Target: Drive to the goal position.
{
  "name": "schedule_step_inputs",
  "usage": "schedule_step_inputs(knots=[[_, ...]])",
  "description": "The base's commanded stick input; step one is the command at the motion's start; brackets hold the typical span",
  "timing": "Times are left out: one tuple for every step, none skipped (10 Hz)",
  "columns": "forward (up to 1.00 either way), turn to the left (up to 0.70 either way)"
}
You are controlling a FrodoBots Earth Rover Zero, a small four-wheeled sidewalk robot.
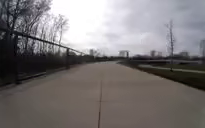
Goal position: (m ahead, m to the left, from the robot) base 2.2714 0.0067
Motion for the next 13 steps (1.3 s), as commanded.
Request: schedule_step_inputs(knots=[[1.00, 0.00], [1.00, 0.00], [1.00, 0.00], [1.00, 0.00], [1.00, 0.00], [1.00, 0.00], [1.00, 0.00], [1.00, 0.00], [1.00, 0.00], [1.00, 0.00], [1.00, 0.00], [1.00, 0.00], [1.00, 0.00]])
